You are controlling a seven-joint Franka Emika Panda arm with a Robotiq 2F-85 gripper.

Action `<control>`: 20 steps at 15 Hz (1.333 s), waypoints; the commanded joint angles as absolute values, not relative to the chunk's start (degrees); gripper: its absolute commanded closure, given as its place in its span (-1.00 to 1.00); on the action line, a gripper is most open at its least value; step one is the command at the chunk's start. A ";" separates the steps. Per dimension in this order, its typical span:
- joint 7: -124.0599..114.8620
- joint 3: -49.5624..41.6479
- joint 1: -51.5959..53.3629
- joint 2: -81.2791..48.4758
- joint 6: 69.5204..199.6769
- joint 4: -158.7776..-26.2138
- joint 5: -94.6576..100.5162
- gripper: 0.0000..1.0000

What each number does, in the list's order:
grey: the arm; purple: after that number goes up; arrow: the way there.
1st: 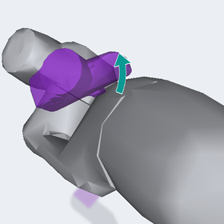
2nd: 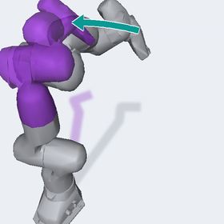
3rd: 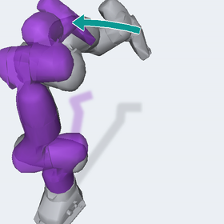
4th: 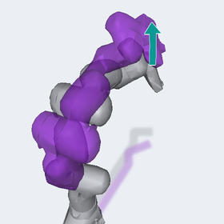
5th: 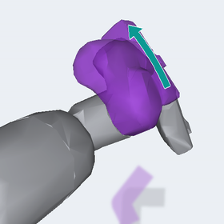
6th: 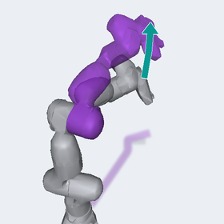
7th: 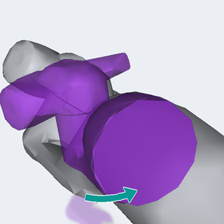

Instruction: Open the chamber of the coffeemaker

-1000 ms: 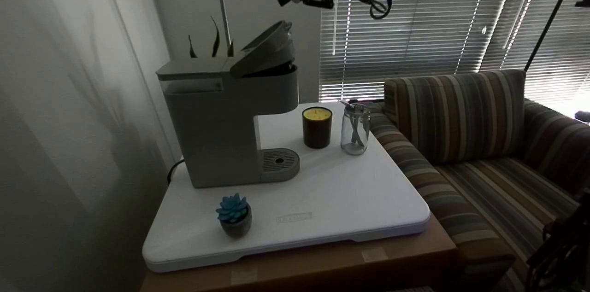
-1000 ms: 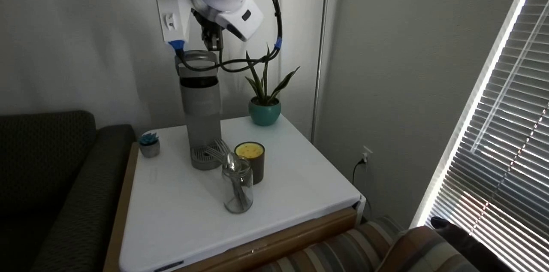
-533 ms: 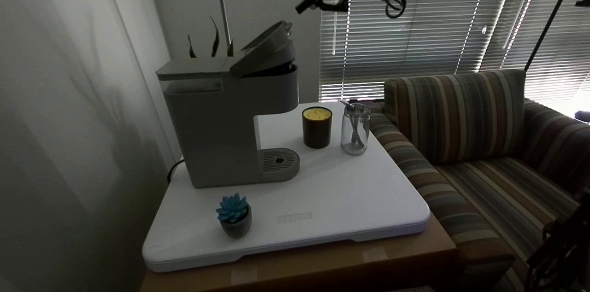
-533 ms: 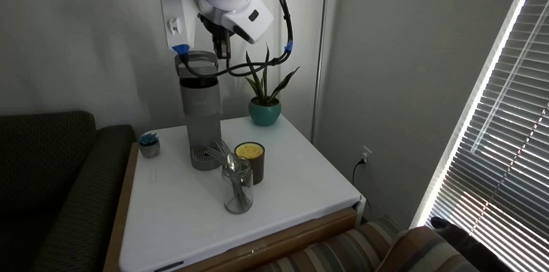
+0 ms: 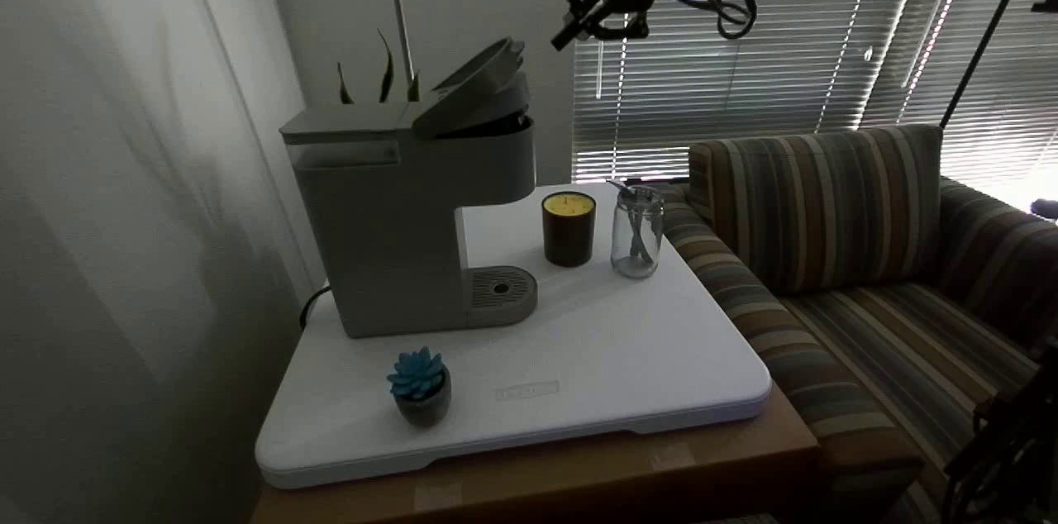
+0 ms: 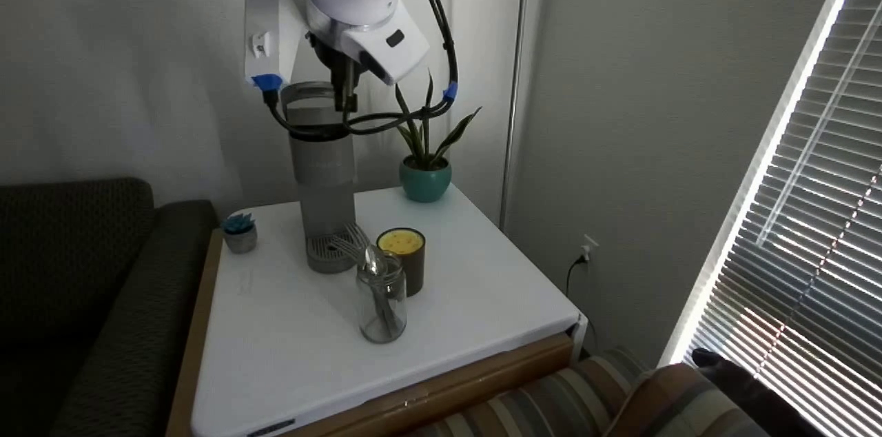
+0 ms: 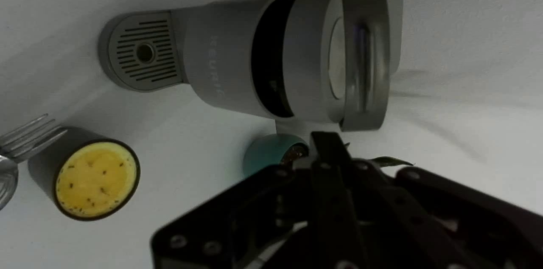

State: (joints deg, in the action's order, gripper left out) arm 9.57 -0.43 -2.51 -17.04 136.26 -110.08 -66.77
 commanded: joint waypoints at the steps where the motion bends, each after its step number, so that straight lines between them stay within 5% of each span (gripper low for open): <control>1: 9.51 0.43 -2.64 -17.39 132.26 -109.82 -67.11 1.00; 20: 13.33 1.40 -2.03 -19.72 127.19 -105.54 -68.57 1.00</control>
State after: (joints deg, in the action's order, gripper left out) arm 11.58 1.12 -1.36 -18.50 128.98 -107.68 -67.20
